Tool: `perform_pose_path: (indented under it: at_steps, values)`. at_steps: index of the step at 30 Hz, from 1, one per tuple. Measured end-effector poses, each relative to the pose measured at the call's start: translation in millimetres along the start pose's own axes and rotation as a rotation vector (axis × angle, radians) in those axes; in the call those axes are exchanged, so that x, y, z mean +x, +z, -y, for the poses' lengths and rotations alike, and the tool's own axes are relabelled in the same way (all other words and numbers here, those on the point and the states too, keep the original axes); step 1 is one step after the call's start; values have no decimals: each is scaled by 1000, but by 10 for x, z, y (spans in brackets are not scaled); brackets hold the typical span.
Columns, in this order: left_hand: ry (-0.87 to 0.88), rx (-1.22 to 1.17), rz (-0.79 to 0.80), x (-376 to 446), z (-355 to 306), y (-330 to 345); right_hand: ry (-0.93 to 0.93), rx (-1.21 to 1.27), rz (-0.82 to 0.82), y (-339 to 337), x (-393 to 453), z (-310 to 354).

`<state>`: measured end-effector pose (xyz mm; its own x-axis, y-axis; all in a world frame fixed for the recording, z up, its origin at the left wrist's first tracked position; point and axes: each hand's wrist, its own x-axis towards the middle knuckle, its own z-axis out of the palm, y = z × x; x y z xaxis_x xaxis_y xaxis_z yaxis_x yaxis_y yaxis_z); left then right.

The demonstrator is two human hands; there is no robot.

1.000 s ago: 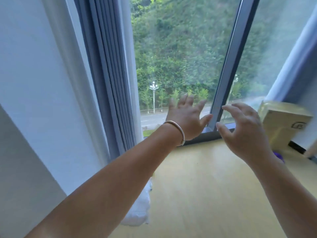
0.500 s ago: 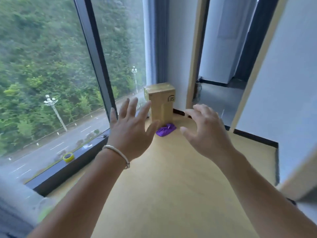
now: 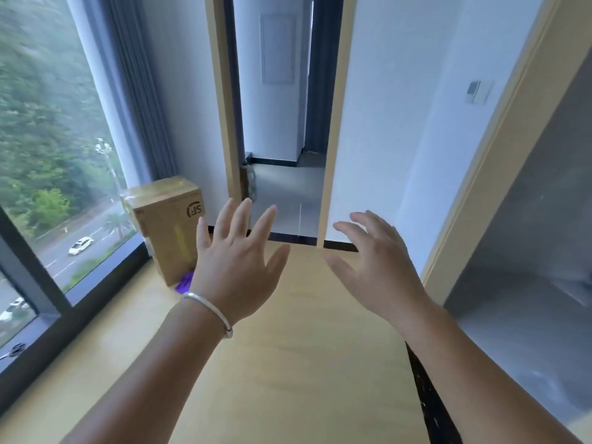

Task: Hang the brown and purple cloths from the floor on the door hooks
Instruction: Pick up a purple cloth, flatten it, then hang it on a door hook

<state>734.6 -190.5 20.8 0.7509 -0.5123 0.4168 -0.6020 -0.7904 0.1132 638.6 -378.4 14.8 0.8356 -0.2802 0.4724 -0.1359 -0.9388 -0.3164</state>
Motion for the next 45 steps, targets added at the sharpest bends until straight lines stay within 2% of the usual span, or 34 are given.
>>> perform_pose_path:
  at_steps: [10, 18, 24, 36, 45]
  values:
    - [146, -75, 0, 1733, 403, 480, 153, -47, -93, 345, 1349, -282]
    - [219, -102, 24, 2662, 326, 964, 223, -79, -98, 622, 2089, -766]
    - [223, -83, 35, 3470, 88, 1510, 229, -56, -87, 919, 2725, -1475]
    - [172, -31, 54, 5349, -765, 2614, 211, -23, -42, 1194, 4309, -3416]
    - [113, -37, 76, 6300, -861, 3212, 181, -4, -4, 1584, 5266, -4123]
